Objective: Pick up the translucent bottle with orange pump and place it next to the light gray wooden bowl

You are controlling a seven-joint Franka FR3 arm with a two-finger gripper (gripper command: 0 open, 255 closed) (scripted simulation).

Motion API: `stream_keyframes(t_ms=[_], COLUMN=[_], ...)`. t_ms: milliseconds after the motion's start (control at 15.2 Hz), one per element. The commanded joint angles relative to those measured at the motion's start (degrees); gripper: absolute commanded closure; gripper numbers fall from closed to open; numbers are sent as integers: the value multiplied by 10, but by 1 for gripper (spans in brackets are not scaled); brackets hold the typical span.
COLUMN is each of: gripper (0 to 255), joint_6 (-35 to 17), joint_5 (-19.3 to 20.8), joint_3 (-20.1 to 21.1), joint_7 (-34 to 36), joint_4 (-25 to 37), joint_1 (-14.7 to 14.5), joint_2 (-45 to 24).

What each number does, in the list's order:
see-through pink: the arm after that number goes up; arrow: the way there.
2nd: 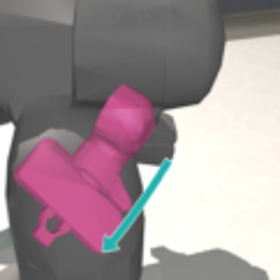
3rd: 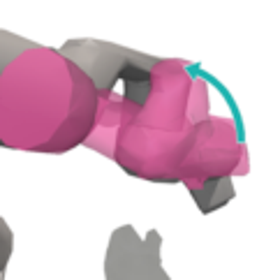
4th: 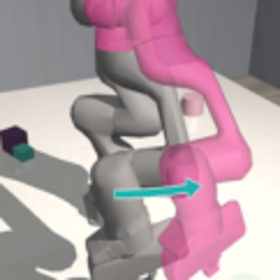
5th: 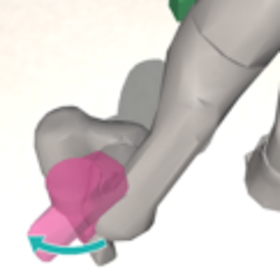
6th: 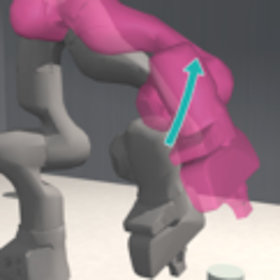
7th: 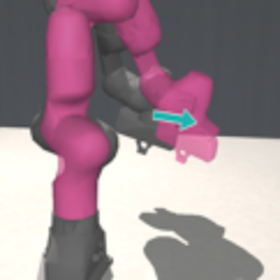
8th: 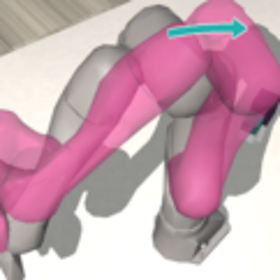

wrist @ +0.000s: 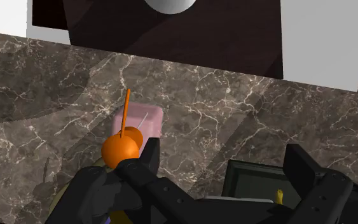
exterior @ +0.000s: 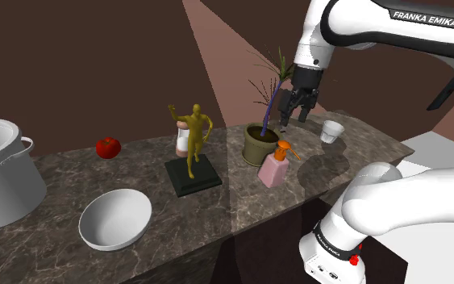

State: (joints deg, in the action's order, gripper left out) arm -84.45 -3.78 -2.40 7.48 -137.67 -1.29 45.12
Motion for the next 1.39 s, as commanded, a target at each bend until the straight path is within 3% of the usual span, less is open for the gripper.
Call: stream_keyframes(t_ms=[0,462,924,1320], gripper=[0,0,0,0], joint_6=[0,-129,-273,-327], joint_5=[0,40,66,66], joint_3=[0,-69,-146,-154], joint_7=[0,-72,-149,-156], joint_4=[0,-88,-137,-169], joint_1=[0,28,51,51], joint_2=[0,-18,-93,-112])
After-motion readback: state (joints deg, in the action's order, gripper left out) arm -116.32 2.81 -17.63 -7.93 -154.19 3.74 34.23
